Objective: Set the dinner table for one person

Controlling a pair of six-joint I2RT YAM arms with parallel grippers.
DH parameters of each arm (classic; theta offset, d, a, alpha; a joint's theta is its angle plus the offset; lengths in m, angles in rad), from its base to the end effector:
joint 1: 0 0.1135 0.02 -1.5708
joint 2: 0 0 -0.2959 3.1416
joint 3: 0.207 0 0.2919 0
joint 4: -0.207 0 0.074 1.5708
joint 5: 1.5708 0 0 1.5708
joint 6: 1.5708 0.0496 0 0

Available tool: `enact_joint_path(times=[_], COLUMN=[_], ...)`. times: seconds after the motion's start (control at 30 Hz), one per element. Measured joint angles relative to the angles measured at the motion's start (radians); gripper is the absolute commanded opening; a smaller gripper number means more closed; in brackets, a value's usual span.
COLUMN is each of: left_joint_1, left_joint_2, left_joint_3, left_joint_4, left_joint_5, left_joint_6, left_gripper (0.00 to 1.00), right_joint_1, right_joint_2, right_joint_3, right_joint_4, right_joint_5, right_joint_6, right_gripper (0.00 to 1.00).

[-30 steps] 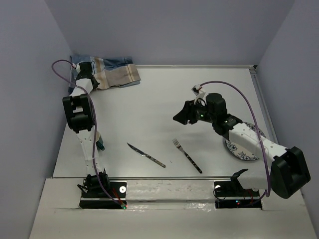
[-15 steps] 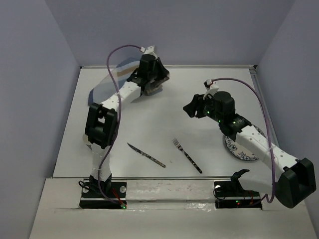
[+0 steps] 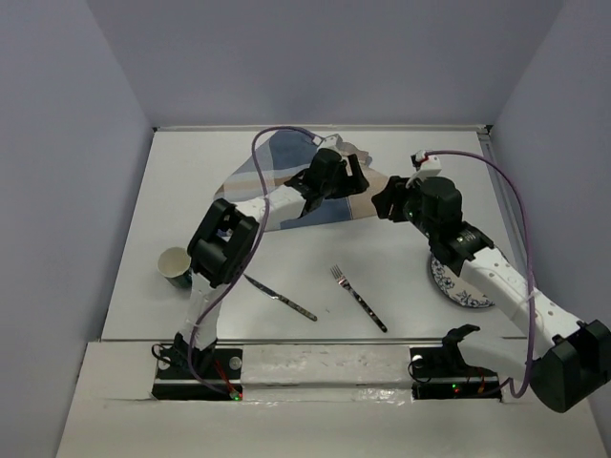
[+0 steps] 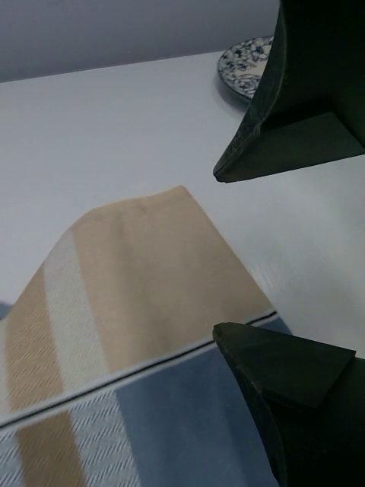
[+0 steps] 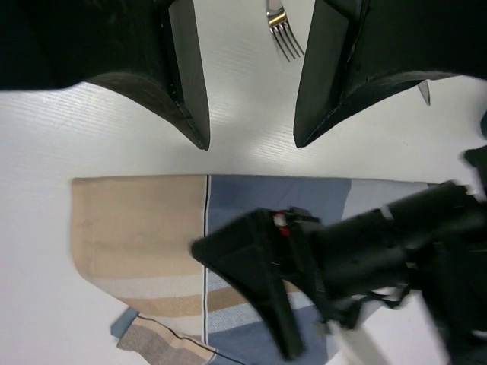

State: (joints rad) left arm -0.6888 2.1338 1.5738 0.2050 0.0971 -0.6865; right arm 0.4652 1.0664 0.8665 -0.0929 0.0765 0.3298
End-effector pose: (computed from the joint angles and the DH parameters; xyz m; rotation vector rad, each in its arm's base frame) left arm 0.4351 -0.3644 0.2199 0.0720 2.0592 -0.9868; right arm 0.2583 0.1254 0.3390 -0.0742 1.8888 0.4768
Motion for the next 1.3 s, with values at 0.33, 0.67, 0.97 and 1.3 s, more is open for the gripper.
enact_joint_path(times=[0.33, 0.67, 0.97, 1.3], left_joint_1=[0.157, 0.236, 0.34, 0.418], left_joint_2=[-0.591, -0.842, -0.84, -0.681], left_joint_3=[-0.489, -0.912, -0.982, -0.949], left_joint_4=[0.013, -0.108, -0.147, -0.122], left_joint_5=[-0.335, -0.568, -0.602, -0.605], left_joint_6=[0.079, -0.019, -0.105, -0.116], left_gripper=[0.71, 0.56, 0.55, 0.59], right_joint_1=[-0.046, -0.06, -0.06, -0.06], right_joint_2=[0.177, 0.219, 0.204, 0.186], right_joint_3=[0.0, 0.001, 0.001, 0.001], right_joint_4=[-0.009, -0.004, -0.004, 0.005], right_joint_5=[0.024, -0.039, -0.148, -0.237], right_joint_6=[0.033, 0.053, 0.048, 0.047], right_gripper=[0.25, 0.31, 0.38, 0.46])
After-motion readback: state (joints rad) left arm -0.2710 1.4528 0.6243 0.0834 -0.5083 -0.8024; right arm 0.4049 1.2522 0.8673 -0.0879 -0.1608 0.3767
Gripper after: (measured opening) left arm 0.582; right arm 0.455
